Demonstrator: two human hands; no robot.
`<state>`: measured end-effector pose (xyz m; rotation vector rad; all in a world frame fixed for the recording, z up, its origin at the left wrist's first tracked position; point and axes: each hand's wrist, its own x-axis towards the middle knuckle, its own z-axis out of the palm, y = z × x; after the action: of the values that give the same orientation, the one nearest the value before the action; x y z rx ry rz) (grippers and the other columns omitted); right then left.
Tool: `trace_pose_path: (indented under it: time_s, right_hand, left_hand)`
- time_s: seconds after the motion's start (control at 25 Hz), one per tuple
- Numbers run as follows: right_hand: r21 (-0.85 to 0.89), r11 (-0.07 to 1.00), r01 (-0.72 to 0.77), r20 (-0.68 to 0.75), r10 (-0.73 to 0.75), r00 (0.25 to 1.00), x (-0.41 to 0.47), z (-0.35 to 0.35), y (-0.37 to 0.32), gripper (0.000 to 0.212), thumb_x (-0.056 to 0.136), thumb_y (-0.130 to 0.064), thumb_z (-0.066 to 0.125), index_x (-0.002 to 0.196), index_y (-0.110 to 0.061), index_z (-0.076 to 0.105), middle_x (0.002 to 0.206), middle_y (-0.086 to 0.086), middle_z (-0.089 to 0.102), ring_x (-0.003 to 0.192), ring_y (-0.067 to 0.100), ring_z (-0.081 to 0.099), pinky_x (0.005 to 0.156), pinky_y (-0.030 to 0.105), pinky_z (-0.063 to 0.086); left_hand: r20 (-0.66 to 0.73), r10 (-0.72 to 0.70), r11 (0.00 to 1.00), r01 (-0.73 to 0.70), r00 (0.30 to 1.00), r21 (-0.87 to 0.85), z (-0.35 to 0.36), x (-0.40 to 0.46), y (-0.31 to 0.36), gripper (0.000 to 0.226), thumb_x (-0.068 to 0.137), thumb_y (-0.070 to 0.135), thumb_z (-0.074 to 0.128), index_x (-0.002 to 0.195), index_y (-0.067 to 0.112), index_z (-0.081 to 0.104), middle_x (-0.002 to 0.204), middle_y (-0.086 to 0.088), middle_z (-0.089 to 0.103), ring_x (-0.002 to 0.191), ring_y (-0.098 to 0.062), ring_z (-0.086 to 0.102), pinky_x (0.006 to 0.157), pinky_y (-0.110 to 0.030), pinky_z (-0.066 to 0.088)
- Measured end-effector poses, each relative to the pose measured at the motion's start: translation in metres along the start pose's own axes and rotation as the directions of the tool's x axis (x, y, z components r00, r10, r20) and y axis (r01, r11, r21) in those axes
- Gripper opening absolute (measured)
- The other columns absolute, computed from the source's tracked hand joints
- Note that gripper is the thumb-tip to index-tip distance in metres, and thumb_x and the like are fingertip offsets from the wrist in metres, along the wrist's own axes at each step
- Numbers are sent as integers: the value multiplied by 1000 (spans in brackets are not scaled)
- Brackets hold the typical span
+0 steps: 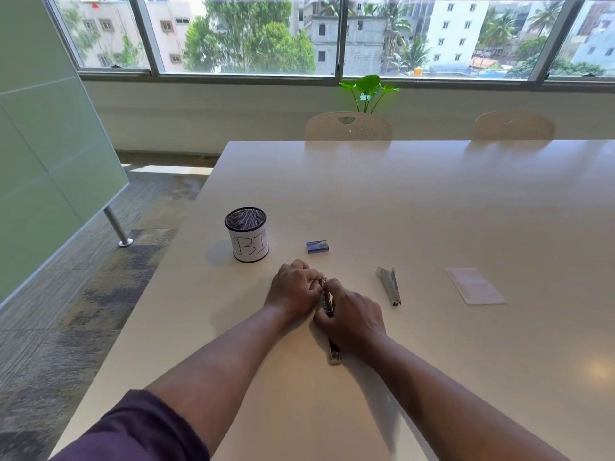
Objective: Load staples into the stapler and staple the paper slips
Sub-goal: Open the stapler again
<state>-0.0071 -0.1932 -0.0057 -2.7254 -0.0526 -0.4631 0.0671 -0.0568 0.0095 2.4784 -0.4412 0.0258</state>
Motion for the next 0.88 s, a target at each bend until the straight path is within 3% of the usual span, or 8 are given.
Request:
trace_pose_path:
  time_s: [0.2, 0.36, 0.56, 0.8, 0.88]
  right_hand:
    - [135, 991, 25, -50, -18, 999, -1, -2, 1, 30, 81, -50, 52, 104, -32, 46, 104, -7, 57, 94, 21, 59, 63, 32, 41]
    - [174, 983, 67, -89, -52, 995, -4, -3, 2, 24, 84, -43, 58, 98, -29, 45, 93, -7, 60, 90, 20, 54, 65, 36, 46]
    - [194, 976, 99, -102, -80, 992, -8, -3, 1, 29, 86, -41, 62, 109, -33, 46, 91, -8, 64, 88, 17, 57, 64, 33, 46]
    - [369, 929, -16, -99, 56, 994, -7, -8, 4, 45, 81, -53, 64, 121, -38, 48, 103, -18, 56, 80, -1, 56, 63, 16, 41]
    - [465, 881, -86, -108, 153, 982, -2, -7, 8, 39, 85, -48, 62, 120, -31, 54, 101, -14, 58, 82, 0, 58, 66, 19, 46]
  left_hand:
    - [-6, 1, 1000, -1, 1000, 11, 2, -1, -1, 33, 88, 32, 52, 110, 33, 76, 114, 5, 64, 112, -24, 52, 97, -35, 45]
    - [-16, -8, 1000, 8, 1000, 19, 3, 0, 0, 32, 89, 32, 54, 112, 32, 76, 117, 4, 64, 113, -24, 53, 99, -37, 45]
    - [-22, -6, 1000, 6, 1000, 29, 4, -1, -1, 30, 89, 33, 56, 112, 32, 75, 118, 4, 64, 114, -24, 52, 98, -38, 46]
    - [-20, -13, 1000, 13, 1000, -3, 3, 0, -2, 36, 88, 29, 54, 120, 32, 71, 118, 3, 64, 114, -21, 52, 99, -35, 45]
    - [-44, -16, 1000, 15, 999, -7, 4, 0, -2, 42, 89, 27, 57, 130, 27, 65, 118, 0, 65, 114, -22, 54, 100, -34, 44]
